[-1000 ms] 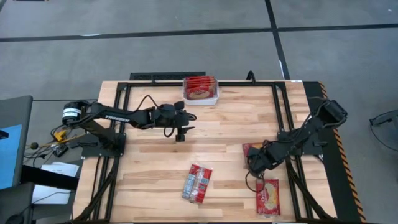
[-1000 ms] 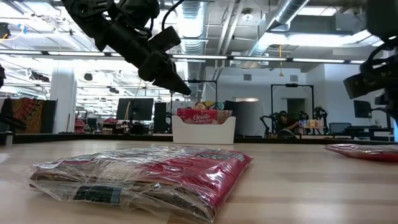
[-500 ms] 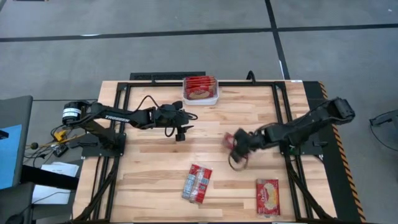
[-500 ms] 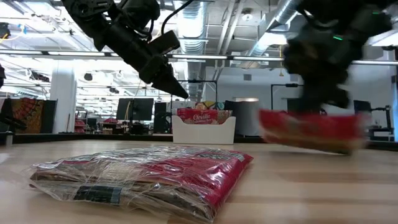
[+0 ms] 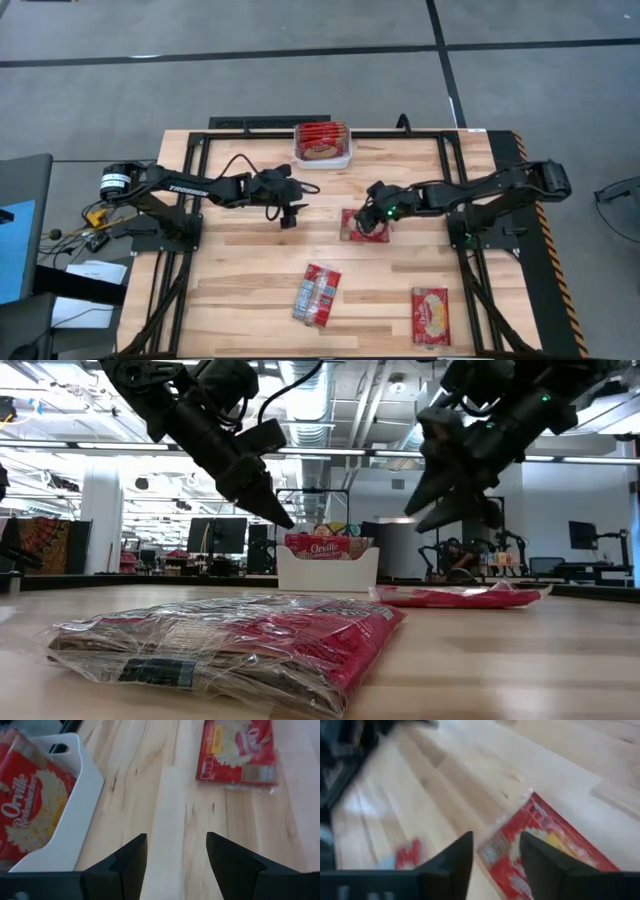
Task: Sort popcorn bags into baskets
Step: Put the red popcorn bag into the white bin
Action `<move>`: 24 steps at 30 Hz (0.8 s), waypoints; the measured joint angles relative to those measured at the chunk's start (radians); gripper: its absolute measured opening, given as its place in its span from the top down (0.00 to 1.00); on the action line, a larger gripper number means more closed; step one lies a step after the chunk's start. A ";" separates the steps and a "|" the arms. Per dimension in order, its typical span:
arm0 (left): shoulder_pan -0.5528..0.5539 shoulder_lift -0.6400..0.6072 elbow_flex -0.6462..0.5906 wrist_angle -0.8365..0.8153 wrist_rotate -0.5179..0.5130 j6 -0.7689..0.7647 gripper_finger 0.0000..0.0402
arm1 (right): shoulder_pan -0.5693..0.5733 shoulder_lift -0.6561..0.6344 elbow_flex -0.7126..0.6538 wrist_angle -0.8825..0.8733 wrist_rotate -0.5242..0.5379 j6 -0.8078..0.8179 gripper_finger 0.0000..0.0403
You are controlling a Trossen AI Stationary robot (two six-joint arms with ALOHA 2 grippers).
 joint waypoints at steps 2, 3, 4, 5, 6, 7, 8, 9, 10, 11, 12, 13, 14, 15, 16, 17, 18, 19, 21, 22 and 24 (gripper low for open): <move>0.000 0.000 0.000 -0.013 -0.017 -0.001 0.52 | -0.015 -0.027 0.000 -0.110 -0.003 -0.010 0.48; 0.000 0.000 0.000 -0.019 -0.023 -0.004 0.52 | -0.019 -0.035 0.000 -0.179 0.021 0.009 0.46; 0.000 0.000 0.000 -0.028 -0.030 -0.004 0.52 | -0.020 -0.044 0.000 -0.260 0.054 0.028 0.44; 0.000 0.000 0.000 -0.033 -0.039 -0.004 0.52 | -0.016 -0.051 -0.001 -0.342 0.094 0.047 0.44; 0.000 0.000 0.000 -0.034 -0.044 -0.004 0.52 | -0.009 -0.054 -0.001 -0.409 0.137 0.068 0.44; 0.000 0.000 0.000 -0.033 -0.046 -0.004 0.52 | -0.001 -0.054 -0.001 -0.464 0.166 0.092 0.45; 0.000 0.000 0.000 -0.033 -0.046 -0.004 0.52 | 0.005 -0.051 -0.001 -0.521 0.177 0.117 0.47; 0.000 0.000 0.000 -0.033 -0.047 -0.003 0.52 | 0.010 -0.042 0.000 -0.575 0.176 0.140 0.48; 0.000 0.000 0.000 -0.032 -0.047 -0.003 0.52 | 0.012 -0.029 -0.001 -0.614 0.168 0.159 0.50; 0.001 0.000 0.000 -0.030 -0.047 -0.003 0.52 | 0.021 -0.011 -0.002 -0.629 0.166 0.177 0.53; 0.001 0.000 0.000 -0.029 -0.047 -0.004 0.52 | 0.031 0.009 -0.002 -0.625 0.161 0.194 0.55; 0.001 0.000 0.000 -0.026 -0.047 -0.005 0.52 | 0.044 0.026 -0.002 -0.613 0.139 0.208 0.58; 0.001 0.000 0.000 -0.022 -0.047 -0.006 0.52 | 0.058 0.046 -0.002 -0.583 0.104 0.219 0.61; 0.001 0.000 0.000 -0.019 -0.047 -0.007 0.52 | 0.073 0.066 -0.001 -0.533 0.061 0.228 0.63; 0.001 0.000 0.000 -0.018 -0.047 -0.006 0.52 | 0.086 0.086 -0.001 -0.474 0.010 0.235 0.66; 0.001 0.000 0.000 -0.019 -0.047 -0.007 0.52 | 0.101 0.108 -0.001 -0.411 -0.045 0.247 0.68; 0.001 0.000 0.000 -0.020 -0.047 -0.009 0.52 | 0.114 0.127 0.003 -0.340 -0.100 0.258 0.71; 0.001 0.000 0.000 -0.020 -0.047 -0.013 0.52 | 0.127 0.145 0.013 -0.266 -0.143 0.257 0.73; 0.001 0.000 0.000 -0.020 -0.047 -0.016 0.52 | 0.154 0.174 0.047 -0.096 -0.187 0.215 0.76; 0.001 0.000 0.000 -0.019 -0.047 -0.016 0.52 | 0.163 0.181 0.065 -0.033 -0.195 0.179 0.78; 0.001 0.000 0.000 -0.019 -0.047 -0.015 0.52 | 0.165 0.184 0.107 0.027 -0.200 0.076 0.80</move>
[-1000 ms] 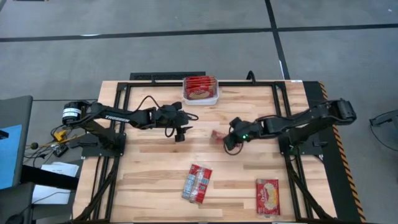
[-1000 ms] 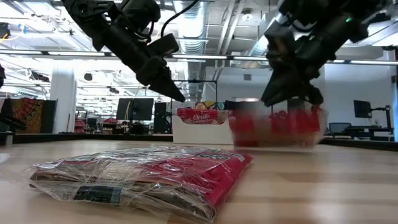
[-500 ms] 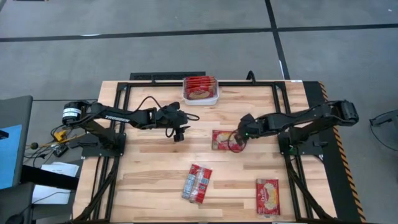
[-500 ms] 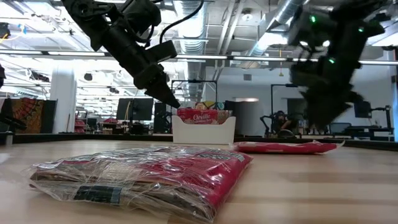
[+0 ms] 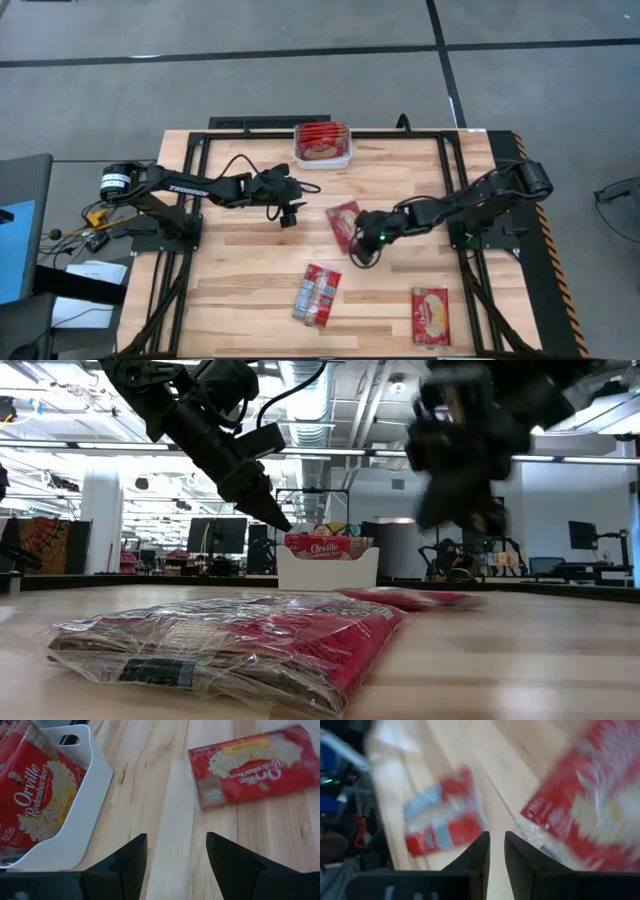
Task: Sort popcorn bags into baskets
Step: Put the red popcorn bag into the white bin
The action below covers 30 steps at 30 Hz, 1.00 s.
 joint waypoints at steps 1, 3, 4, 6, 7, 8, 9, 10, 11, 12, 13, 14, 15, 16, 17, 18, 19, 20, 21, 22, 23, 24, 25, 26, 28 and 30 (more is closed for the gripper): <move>0.000 0.000 0.000 0.000 0.000 0.000 0.52 | -0.007 -0.001 0.022 0.000 0.004 -0.050 0.81; 0.000 0.000 0.000 0.000 0.000 -0.002 0.52 | -0.030 -0.009 0.060 -0.032 0.027 -0.163 0.82; 0.000 0.000 0.000 -0.001 0.000 -0.004 0.52 | -0.042 -0.018 0.071 -0.058 0.050 -0.224 0.82; 0.000 0.000 0.000 -0.001 0.000 -0.012 0.52 | -0.069 -0.025 0.085 -0.092 0.119 -0.348 0.82; 0.000 0.000 0.000 -0.001 0.001 -0.017 0.52 | -0.085 -0.024 0.086 -0.100 0.157 -0.413 0.82; 0.000 0.000 0.000 -0.001 0.000 -0.023 0.52 | -0.101 -0.019 0.085 -0.108 0.191 -0.473 0.82; 0.000 0.000 0.000 -0.001 0.000 -0.030 0.52 | -0.121 -0.012 0.085 -0.109 0.220 -0.529 0.81; 0.000 0.000 0.000 -0.003 0.000 -0.037 0.52 | -0.143 -0.001 0.085 -0.109 0.239 -0.578 0.79; 0.000 0.000 0.000 -0.006 0.000 -0.044 0.52 | -0.167 0.014 0.085 -0.106 0.246 -0.619 0.77; -0.001 0.000 0.000 -0.011 0.000 -0.049 0.52 | -0.192 0.030 0.085 -0.102 0.244 -0.655 0.75; -0.001 0.000 0.000 -0.020 0.000 -0.056 0.52 | -0.214 0.050 0.085 -0.102 0.243 -0.689 0.72; -0.001 0.000 0.000 -0.030 0.000 -0.065 0.52 | -0.236 0.070 0.085 -0.101 0.241 -0.723 0.68; -0.001 0.000 0.000 -0.043 0.000 -0.073 0.52 | -0.255 0.085 0.084 -0.101 0.233 -0.760 0.64; -0.001 0.000 0.000 -0.052 0.000 -0.079 0.52 | -0.273 0.100 0.083 -0.100 0.222 -0.796 0.59; -0.001 0.000 0.000 -0.060 -0.001 -0.082 0.52 | -0.289 0.120 0.084 -0.083 0.209 -0.833 0.54; -0.001 0.000 0.000 -0.068 -0.006 -0.086 0.52 | -0.301 0.138 0.085 -0.070 0.195 -0.867 0.50; -0.001 0.000 0.000 -0.073 -0.012 -0.090 0.52 | -0.314 0.153 0.084 -0.071 0.188 -0.895 0.45; -0.001 0.000 0.000 -0.076 -0.017 -0.096 0.52 | -0.323 0.167 0.085 -0.071 0.185 -0.920 0.41; -0.001 0.000 0.000 -0.076 -0.020 -0.100 0.52 | -0.332 0.183 0.094 -0.073 0.183 -0.941 0.37; -0.001 0.000 0.000 -0.076 -0.024 -0.104 0.52 | -0.339 0.198 0.105 -0.075 0.182 -0.953 0.34; -0.001 0.000 0.000 -0.076 -0.026 -0.106 0.52 | -0.345 0.212 0.117 -0.086 0.175 -0.961 0.32; 0.000 0.000 0.000 -0.076 -0.027 -0.106 0.52 | -0.352 0.227 0.129 -0.104 0.159 -0.967 0.31; 0.000 0.000 0.000 -0.076 -0.031 -0.106 0.52 | -0.358 0.243 0.140 -0.122 0.137 -0.970 0.30; 0.000 0.000 0.000 -0.076 -0.036 -0.105 0.52 | -0.361 0.262 0.152 -0.140 0.115 -0.971 0.29; 0.000 0.000 0.000 -0.076 -0.045 -0.105 0.52 | -0.362 0.297 0.175 -0.169 0.100 -0.968 0.30; 0.000 0.000 0.000 -0.076 -0.049 -0.106 0.52 | -0.360 0.325 0.191 -0.210 0.092 -0.944 0.33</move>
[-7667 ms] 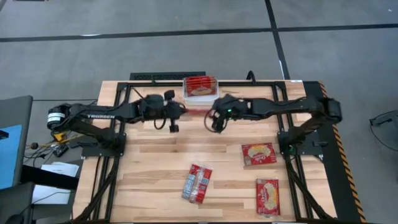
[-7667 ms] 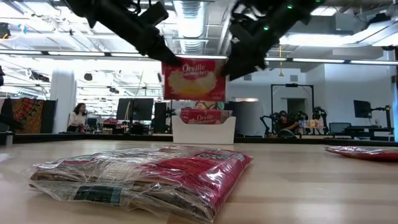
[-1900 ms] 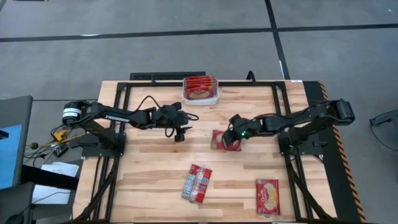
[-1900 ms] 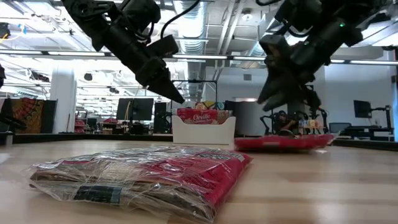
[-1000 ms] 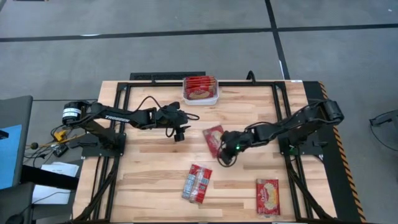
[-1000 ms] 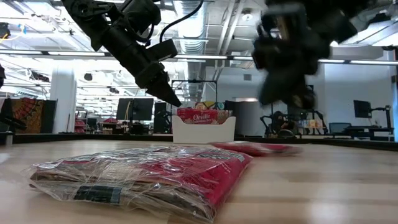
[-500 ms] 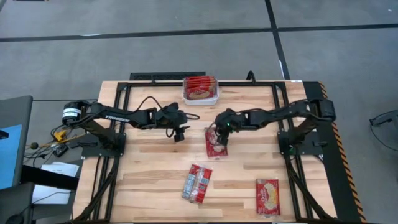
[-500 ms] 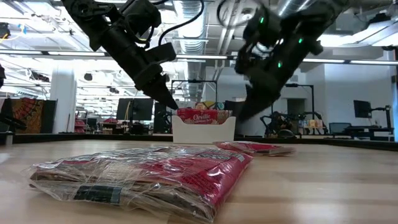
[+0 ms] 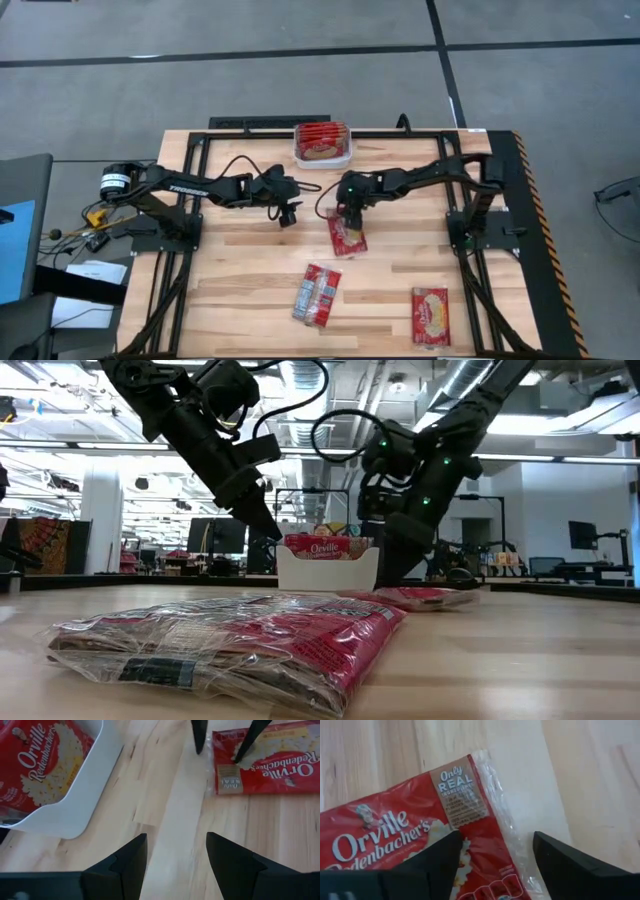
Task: Sort popcorn bags into baskets
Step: Put the red popcorn bag into the white bin
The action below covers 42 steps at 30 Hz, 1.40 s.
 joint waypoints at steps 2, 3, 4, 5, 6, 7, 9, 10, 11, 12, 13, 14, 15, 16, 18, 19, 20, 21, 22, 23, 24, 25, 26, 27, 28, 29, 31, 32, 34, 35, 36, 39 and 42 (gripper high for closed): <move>0.000 0.000 0.000 -0.001 0.000 -0.001 0.52 | 0.009 0.025 0.008 -0.030 0.000 0.035 0.39; 0.000 0.000 0.000 -0.002 0.000 -0.001 0.52 | 0.013 0.028 0.010 -0.043 0.000 0.058 0.43; 0.000 0.000 0.000 -0.002 0.000 -0.002 0.52 | 0.020 0.030 0.010 -0.055 0.001 0.080 0.49; 0.000 0.000 0.000 -0.004 0.000 -0.002 0.52 | 0.027 0.033 0.011 -0.064 0.004 0.099 0.55; 0.000 0.000 0.000 -0.005 0.000 -0.002 0.52 | 0.033 0.032 0.012 -0.076 0.010 0.113 0.63; 0.000 0.000 0.000 -0.007 0.000 -0.002 0.52 | 0.039 0.028 0.012 -0.091 0.018 0.130 0.71; 0.000 0.000 0.000 -0.008 -0.001 -0.002 0.52 | 0.049 0.013 0.010 -0.117 0.025 0.172 0.89; 0.000 0.000 0.000 -0.008 -0.002 -0.002 0.52 | 0.052 0.001 0.006 -0.132 0.028 0.196 0.94; 0.000 0.000 0.000 -0.008 -0.003 -0.001 0.52 | 0.055 -0.016 0.001 -0.145 0.041 0.225 0.96; 0.000 0.000 0.000 -0.008 -0.003 0.000 0.52 | 0.059 -0.037 -0.002 -0.160 0.066 0.259 0.96; 0.000 0.000 0.000 -0.008 -0.003 -0.001 0.52 | 0.064 -0.058 -0.004 -0.169 0.098 0.287 0.96; 0.000 0.000 0.000 -0.008 -0.002 -0.001 0.52 | 0.069 -0.084 -0.010 -0.182 0.130 0.313 0.97; 0.000 0.000 0.000 -0.009 -0.003 -0.001 0.52 | 0.074 -0.113 -0.017 -0.205 0.165 0.345 0.98; 0.000 0.000 0.000 -0.012 -0.003 -0.001 0.52 | 0.077 -0.146 -0.026 -0.221 0.210 0.378 0.98; 0.000 0.000 0.000 -0.024 -0.003 -0.002 0.52 | 0.079 -0.222 -0.043 -0.226 0.280 0.485 0.98; 0.000 0.000 0.000 -0.031 -0.003 -0.002 0.52 | 0.079 -0.256 -0.056 -0.237 0.313 0.547 0.98; 0.000 0.000 0.000 -0.041 -0.003 -0.003 0.52 | 0.081 -0.288 -0.081 -0.247 0.353 0.615 0.98; 0.000 0.000 0.000 -0.049 -0.003 -0.006 0.52 | 0.091 -0.314 -0.111 -0.253 0.389 0.685 0.98; 0.000 0.000 0.000 -0.051 -0.004 -0.010 0.52 | 0.104 -0.337 -0.141 -0.259 0.413 0.750 0.98; 0.000 0.000 0.000 -0.049 -0.004 -0.014 0.52 | 0.118 -0.358 -0.169 -0.257 0.421 0.804 0.98; 0.000 0.000 0.000 -0.047 -0.005 -0.016 0.52 | 0.132 -0.376 -0.191 -0.233 0.419 0.847 0.97; 0.000 0.000 0.000 -0.045 -0.009 -0.017 0.52 | 0.150 -0.393 -0.208 -0.214 0.414 0.888 0.95; 0.000 0.000 0.000 -0.042 -0.011 -0.017 0.52 | 0.171 -0.409 -0.224 -0.210 0.410 0.922 0.93; 0.000 0.000 0.000 -0.037 -0.011 -0.017 0.52 | 0.192 -0.419 -0.235 -0.212 0.407 0.950 0.90; 0.000 0.000 0.000 -0.035 -0.011 -0.017 0.52 | 0.215 -0.427 -0.246 -0.220 0.403 0.975 0.86; 0.000 0.000 0.000 -0.035 -0.011 -0.016 0.52 | 0.237 -0.437 -0.251 -0.224 0.402 0.989 0.82; 0.000 0.000 0.000 -0.035 -0.013 -0.016 0.52 | 0.271 -0.463 -0.247 -0.211 0.408 0.993 0.74; 0.000 0.000 0.000 -0.033 -0.015 -0.015 0.52 | 0.282 -0.476 -0.245 -0.206 0.411 0.993 0.70; 0.000 0.000 0.000 -0.031 -0.016 -0.003 0.52 | 0.289 -0.501 -0.246 -0.210 0.429 0.969 0.60; 0.000 0.000 0.000 -0.030 -0.018 0.005 0.52 | 0.289 -0.511 -0.247 -0.204 0.450 0.926 0.55; 0.000 0.000 0.000 -0.029 -0.019 0.011 0.52 | 0.284 -0.520 -0.247 -0.193 0.463 0.865 0.50; 0.000 0.000 0.000 -0.020 -0.021 0.025 0.52 | 0.251 -0.520 -0.246 -0.152 0.464 0.605 0.38; 0.000 0.000 0.000 -0.006 -0.022 0.032 0.52 | 0.195 -0.497 -0.245 -0.092 0.381 0.392 0.30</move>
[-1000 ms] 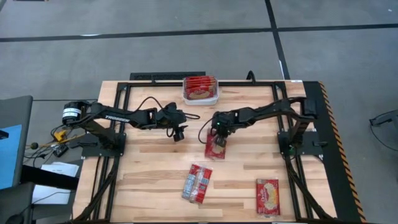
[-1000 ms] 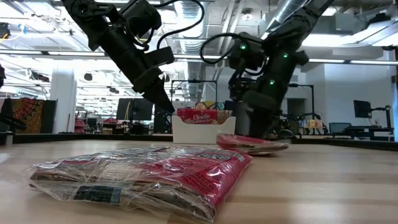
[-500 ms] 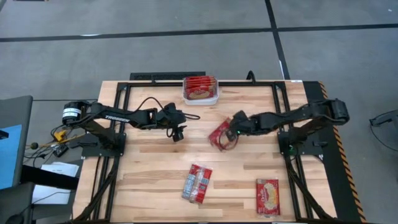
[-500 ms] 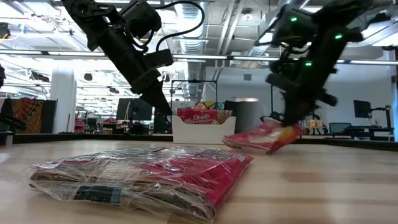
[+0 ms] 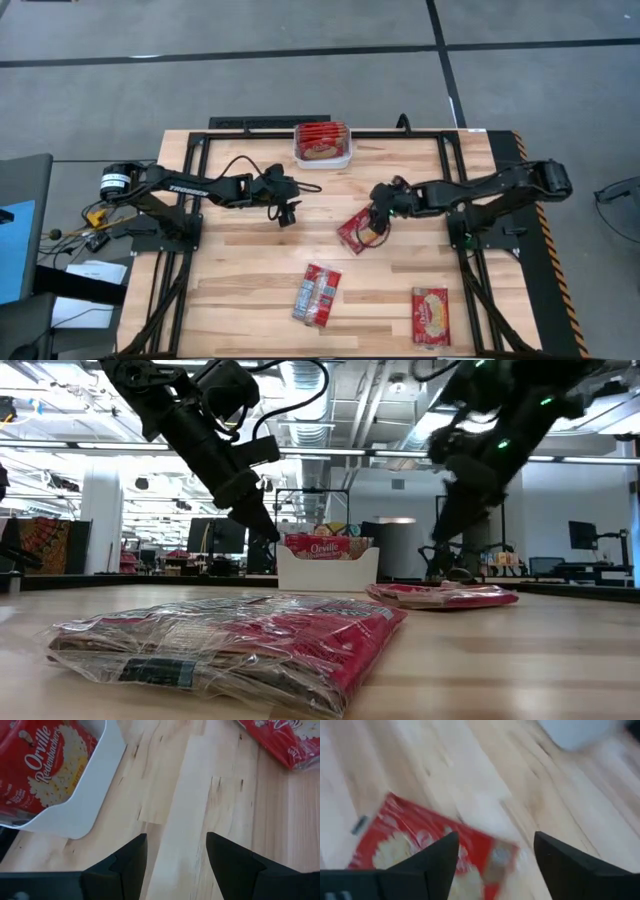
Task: Sort popcorn bags into baskets
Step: Put the red popcorn bag into the white bin
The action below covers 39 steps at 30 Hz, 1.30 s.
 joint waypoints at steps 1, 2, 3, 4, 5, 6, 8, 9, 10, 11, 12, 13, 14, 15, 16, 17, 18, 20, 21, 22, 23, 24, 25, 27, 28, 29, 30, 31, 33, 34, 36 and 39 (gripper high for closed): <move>0.000 0.000 0.000 0.001 0.000 0.000 0.52 | -0.024 0.017 0.002 0.027 -0.044 -0.049 0.29; 0.000 0.000 0.000 0.000 0.000 0.000 0.52 | -0.049 0.027 0.000 0.036 -0.084 -0.097 0.28; 0.000 0.000 0.000 -0.001 0.000 0.000 0.52 | -0.073 0.033 0.000 0.035 -0.114 -0.145 0.27; 0.000 0.000 0.000 -0.001 0.000 0.000 0.52 | -0.095 0.050 0.000 0.050 -0.147 -0.194 0.27; 0.000 0.000 0.000 -0.002 0.000 0.000 0.52 | -0.117 0.071 0.002 0.061 -0.179 -0.240 0.27; 0.000 0.000 0.000 -0.001 0.000 0.000 0.52 | -0.140 0.087 0.001 0.058 -0.197 -0.283 0.27; 0.000 0.000 0.000 -0.002 0.000 -0.004 0.52 | -0.181 0.117 0.000 0.051 -0.244 -0.346 0.28; 0.000 0.000 0.000 -0.004 0.001 -0.005 0.52 | -0.200 0.135 0.000 0.056 -0.273 -0.374 0.28; 0.000 0.000 0.000 -0.004 0.000 -0.005 0.52 | -0.217 0.152 0.000 0.053 -0.298 -0.398 0.28; 0.000 0.000 0.000 -0.004 0.000 -0.005 0.52 | -0.232 0.168 0.000 0.052 -0.330 -0.415 0.28; 0.000 0.000 0.000 -0.004 0.000 -0.005 0.52 | -0.242 0.185 0.000 0.053 -0.366 -0.429 0.28; 0.000 0.000 0.000 -0.003 0.000 -0.005 0.52 | -0.251 0.203 0.001 0.052 -0.396 -0.438 0.28; 0.000 0.000 0.000 -0.002 0.000 -0.006 0.52 | -0.257 0.220 0.001 0.051 -0.419 -0.444 0.28; 0.000 0.000 0.000 -0.001 0.000 -0.006 0.52 | -0.259 0.237 0.003 0.054 -0.440 -0.444 0.28; 0.000 0.000 0.000 0.000 0.000 -0.007 0.52 | -0.260 0.251 0.006 0.057 -0.453 -0.445 0.29; 0.000 0.000 0.000 0.000 0.000 -0.007 0.52 | -0.257 0.265 0.006 0.056 -0.463 -0.443 0.30; 0.000 0.000 0.000 0.000 0.001 -0.007 0.52 | -0.250 0.280 0.007 0.058 -0.463 -0.431 0.32; 0.000 0.000 0.000 0.000 0.000 -0.016 0.52 | -0.233 0.303 0.009 0.064 -0.463 -0.398 0.38; 0.000 0.000 0.000 -0.001 0.001 -0.022 0.52 | -0.225 0.309 0.009 0.063 -0.462 -0.379 0.43; 0.000 0.000 0.000 0.000 0.001 -0.022 0.52 | -0.215 0.311 0.009 0.061 -0.458 -0.357 0.48; 0.000 0.000 0.000 -0.001 0.001 -0.023 0.52 | -0.205 0.311 0.009 0.060 -0.448 -0.336 0.55; 0.000 0.000 0.000 -0.001 0.001 -0.023 0.52 | -0.194 0.311 0.009 0.059 -0.438 -0.315 0.62; 0.000 0.000 0.000 -0.001 0.001 -0.023 0.52 | -0.186 0.308 0.009 0.055 -0.435 -0.289 0.70; 0.000 0.000 0.000 0.000 0.001 -0.023 0.52 | -0.170 0.291 0.006 0.035 -0.447 -0.221 0.87; 0.000 0.000 0.000 0.000 0.002 -0.023 0.52 | -0.165 0.276 0.003 0.027 -0.450 -0.189 0.93; 0.000 0.000 0.000 0.002 0.003 -0.023 0.52 | -0.160 0.260 0.002 0.023 -0.450 -0.153 0.95; 0.000 0.000 0.000 0.008 0.008 -0.024 0.52 | -0.154 0.240 -0.001 0.019 -0.437 -0.111 0.96; 0.000 0.000 0.000 0.017 0.024 -0.027 0.52 | -0.145 0.218 -0.003 0.010 -0.403 -0.080 0.95; 0.000 0.000 0.000 0.039 0.063 -0.032 0.52 | -0.121 0.164 -0.007 -0.006 -0.297 -0.042 0.97; 0.000 0.000 0.000 0.053 0.087 -0.030 0.52 | -0.106 0.138 -0.007 0.006 -0.242 -0.025 0.98; 0.000 0.000 0.000 0.081 0.127 -0.019 0.52 | -0.066 0.086 -0.002 0.026 -0.095 -0.001 0.99; -0.001 0.000 0.000 0.131 0.146 -0.006 0.52 | 0.003 0.035 -0.003 0.047 0.086 0.012 0.98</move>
